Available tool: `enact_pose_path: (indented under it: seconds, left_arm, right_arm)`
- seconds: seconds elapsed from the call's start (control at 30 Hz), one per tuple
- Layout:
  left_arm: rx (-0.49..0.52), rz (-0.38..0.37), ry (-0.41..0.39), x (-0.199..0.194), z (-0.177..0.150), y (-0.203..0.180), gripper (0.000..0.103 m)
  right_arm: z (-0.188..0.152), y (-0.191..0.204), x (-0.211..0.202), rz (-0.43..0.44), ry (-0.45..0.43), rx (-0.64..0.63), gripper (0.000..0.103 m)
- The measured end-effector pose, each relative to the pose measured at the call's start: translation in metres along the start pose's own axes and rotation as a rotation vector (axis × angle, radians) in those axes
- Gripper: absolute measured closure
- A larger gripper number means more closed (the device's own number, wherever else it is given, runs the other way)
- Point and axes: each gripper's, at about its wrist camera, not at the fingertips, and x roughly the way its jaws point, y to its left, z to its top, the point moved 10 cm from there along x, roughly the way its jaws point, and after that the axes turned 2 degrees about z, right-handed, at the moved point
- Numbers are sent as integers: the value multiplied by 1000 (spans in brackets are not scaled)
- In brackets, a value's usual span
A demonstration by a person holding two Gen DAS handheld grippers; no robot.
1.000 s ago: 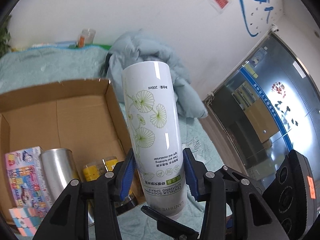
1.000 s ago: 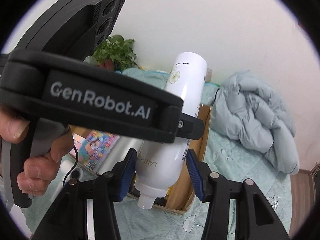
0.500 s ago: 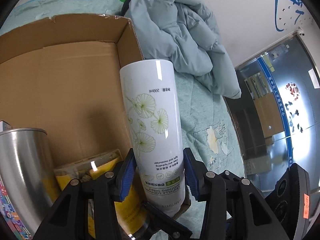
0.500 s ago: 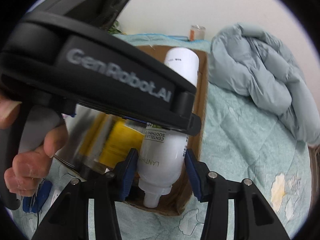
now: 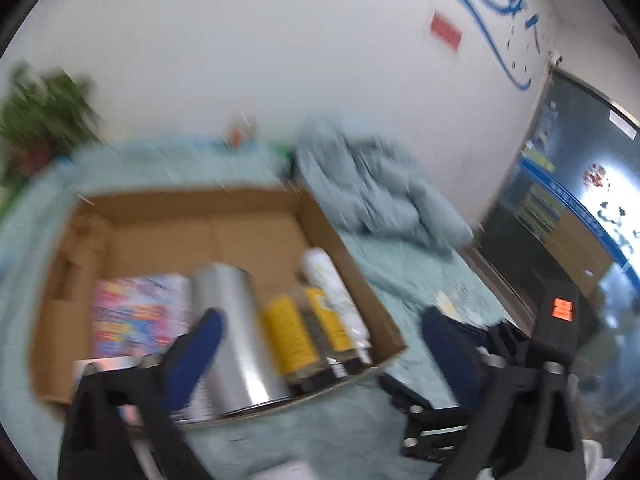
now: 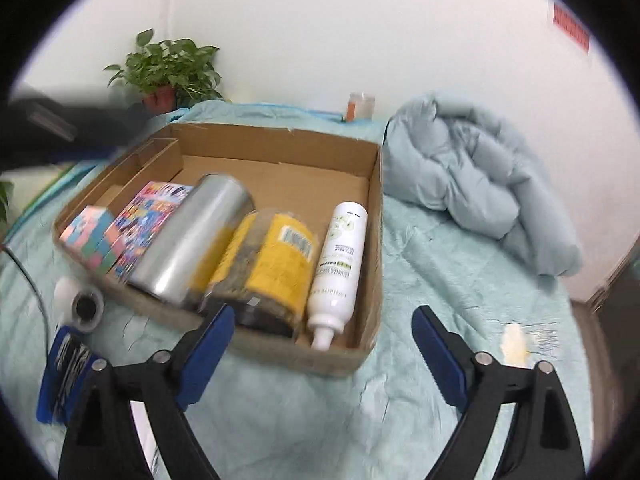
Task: Organize rigid objects
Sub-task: 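Withdraw the left tool and move it to the blue stapler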
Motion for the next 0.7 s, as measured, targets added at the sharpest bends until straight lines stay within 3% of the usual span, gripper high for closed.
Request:
enact_pose_path:
  seconds: [0.1,0.2,0.33,0.4,0.53,0.67,0.7]
  left_arm:
    - [20,138,-94,-68,-13,37,0]
    - [-24,270,-74,-119,-38,76,0]
    - [-3,425,-75,-167,-71,110,0]
    - [-32,425,-63,-178,-90,123,0]
    - [-94,355,-9,-178,-126,124,0]
    - [-109,289,31,-164,-145,113,1]
    - [-104,271,39,-157,-147,108,5]
  right_arm:
    - [-10,16,-20,-13,-35,30,1]
    - [-16,34,-35,-36,-60,27,1]
    - [-21,55,-38,-12,-56,13,1]
    - [-23,65,-44,0,-67,21,1]
    - [-33,82,-50,-10,-53,-1,1]
    - [-47,96,-50,-10,-17,-32,1]
    - [-50,98,-51,-4,-13,-30,1]
